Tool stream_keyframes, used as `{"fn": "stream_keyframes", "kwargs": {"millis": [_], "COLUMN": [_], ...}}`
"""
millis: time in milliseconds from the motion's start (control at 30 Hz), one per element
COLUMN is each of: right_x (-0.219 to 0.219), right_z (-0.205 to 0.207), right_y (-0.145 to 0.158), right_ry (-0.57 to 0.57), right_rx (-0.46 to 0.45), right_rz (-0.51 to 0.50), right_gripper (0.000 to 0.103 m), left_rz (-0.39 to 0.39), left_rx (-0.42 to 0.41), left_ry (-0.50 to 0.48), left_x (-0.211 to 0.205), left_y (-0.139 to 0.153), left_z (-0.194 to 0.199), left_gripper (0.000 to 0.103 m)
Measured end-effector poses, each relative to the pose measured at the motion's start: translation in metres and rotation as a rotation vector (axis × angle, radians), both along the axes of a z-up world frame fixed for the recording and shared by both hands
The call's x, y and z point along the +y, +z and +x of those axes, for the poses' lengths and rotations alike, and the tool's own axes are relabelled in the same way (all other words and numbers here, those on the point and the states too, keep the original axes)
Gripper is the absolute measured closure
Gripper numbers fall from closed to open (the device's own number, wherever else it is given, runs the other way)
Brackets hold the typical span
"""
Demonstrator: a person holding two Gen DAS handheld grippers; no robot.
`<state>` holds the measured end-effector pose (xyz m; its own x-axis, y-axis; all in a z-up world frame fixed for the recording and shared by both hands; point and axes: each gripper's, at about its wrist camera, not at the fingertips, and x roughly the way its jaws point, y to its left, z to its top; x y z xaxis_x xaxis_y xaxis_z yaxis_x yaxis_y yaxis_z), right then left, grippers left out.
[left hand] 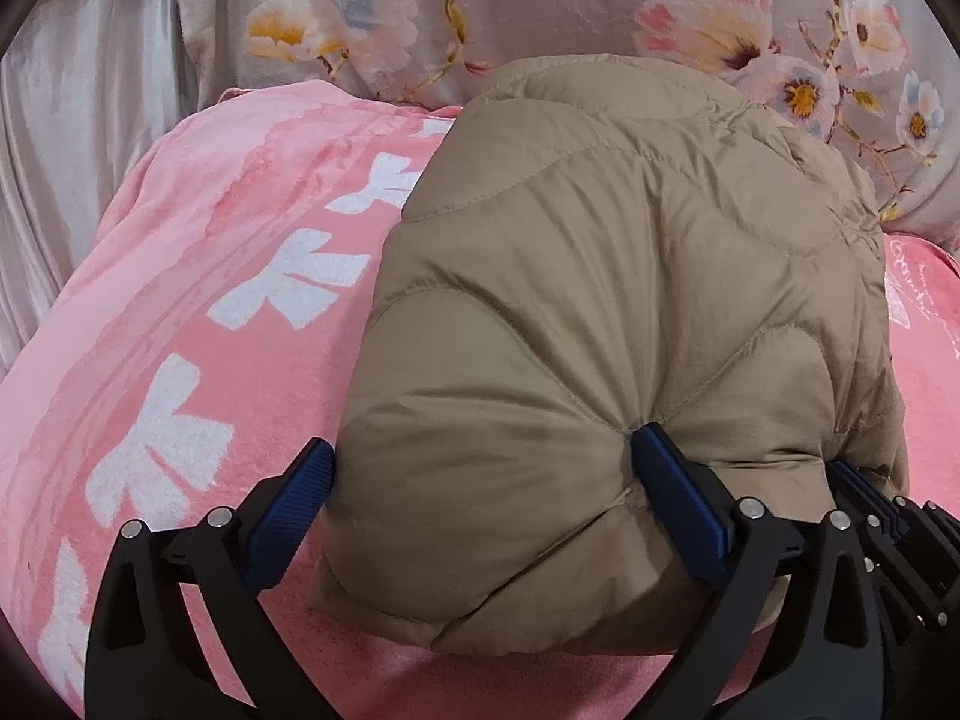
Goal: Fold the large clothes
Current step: 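Open both tools and press the folded jacket bundle flat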
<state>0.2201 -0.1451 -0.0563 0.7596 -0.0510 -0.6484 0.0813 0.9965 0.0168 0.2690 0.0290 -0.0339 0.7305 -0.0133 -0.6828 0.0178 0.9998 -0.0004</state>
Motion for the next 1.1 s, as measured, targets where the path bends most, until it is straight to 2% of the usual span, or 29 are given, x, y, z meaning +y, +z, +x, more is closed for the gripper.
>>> {"fn": "stream_keyframes", "kwargs": {"millis": [567, 800, 833, 900, 1000, 1033, 1100], "right_x": [-0.001, -0.002, -0.003, -0.008, -0.01, -0.008, -0.002], "right_z": [-0.001, -0.006, -0.009, -0.024, -0.053, -0.061, -0.079], "right_y": [-0.001, 0.002, 0.004, 0.009, 0.015, 0.015, 0.013], "right_ry": [0.001, -0.007, -0.014, -0.045, -0.062, -0.057, -0.046], "right_rx": [-0.005, -0.031, -0.039, -0.059, -0.102, -0.104, -0.085], "right_rz": [0.015, 0.028, 0.034, 0.074, 0.093, 0.082, 0.041], "right_gripper": [0.098, 0.096, 0.093, 0.079, 0.03, 0.025, 0.022], "left_rz": [-0.019, -0.073, -0.077, -0.07, -0.062, -0.054, -0.043], "left_rx": [-0.034, -0.065, -0.075, -0.087, -0.097, -0.098, -0.097], "left_ry": [0.006, -0.002, -0.001, -0.001, -0.003, -0.005, -0.013], "left_x": [0.001, 0.009, 0.01, 0.011, 0.013, 0.013, 0.013], "left_y": [-0.003, 0.003, 0.004, 0.008, 0.01, 0.01, 0.01], "left_z": [-0.003, -0.008, -0.011, -0.022, -0.05, -0.061, -0.08], "left_gripper": [0.005, 0.005, 0.005, 0.005, 0.005, 0.005, 0.005]}}
